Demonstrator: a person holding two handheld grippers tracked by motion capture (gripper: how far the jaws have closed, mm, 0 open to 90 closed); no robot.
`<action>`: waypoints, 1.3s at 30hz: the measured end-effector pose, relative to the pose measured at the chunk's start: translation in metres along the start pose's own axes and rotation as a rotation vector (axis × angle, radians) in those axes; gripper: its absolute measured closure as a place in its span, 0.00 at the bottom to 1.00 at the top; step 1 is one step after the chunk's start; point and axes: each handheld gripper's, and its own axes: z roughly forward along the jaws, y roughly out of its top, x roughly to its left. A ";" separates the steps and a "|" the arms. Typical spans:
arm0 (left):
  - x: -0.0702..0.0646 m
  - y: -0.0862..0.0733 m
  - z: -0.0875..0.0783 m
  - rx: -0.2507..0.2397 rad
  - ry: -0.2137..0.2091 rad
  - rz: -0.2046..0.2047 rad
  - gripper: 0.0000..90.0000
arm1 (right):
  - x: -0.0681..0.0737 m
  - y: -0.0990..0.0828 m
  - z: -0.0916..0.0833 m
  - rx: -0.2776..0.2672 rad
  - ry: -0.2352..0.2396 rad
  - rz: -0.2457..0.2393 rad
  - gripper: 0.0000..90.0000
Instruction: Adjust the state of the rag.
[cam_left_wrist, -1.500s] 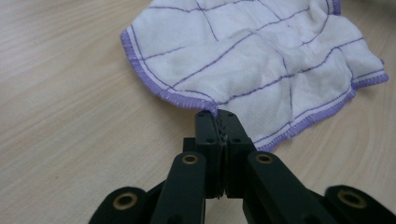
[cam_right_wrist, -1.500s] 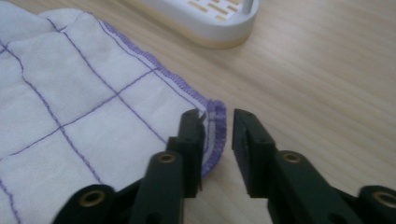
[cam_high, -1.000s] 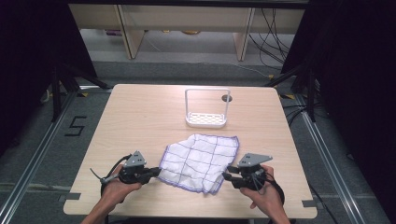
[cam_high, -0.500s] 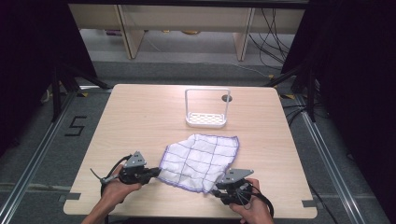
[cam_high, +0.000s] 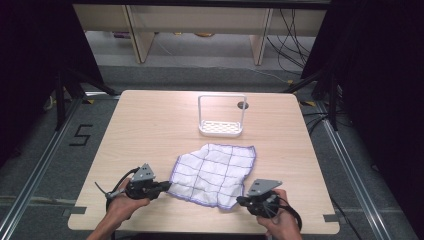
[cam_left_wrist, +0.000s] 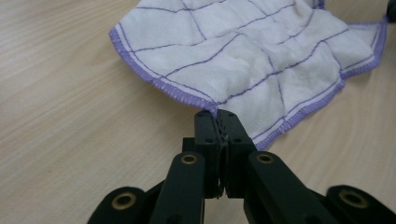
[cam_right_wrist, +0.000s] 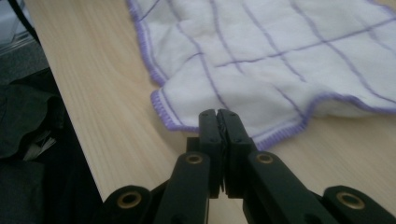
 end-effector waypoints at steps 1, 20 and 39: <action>0.000 0.000 0.000 0.000 0.000 0.000 0.97 | -0.003 -0.003 -0.007 -0.004 -0.007 0.008 0.99; -0.019 0.001 -0.002 -0.026 -0.054 -0.068 0.62 | -0.025 -0.039 -0.037 -0.021 -0.102 0.146 0.79; 0.035 0.069 0.090 0.047 -0.003 -0.068 0.71 | -0.042 -0.031 -0.044 -0.079 -0.138 0.179 0.71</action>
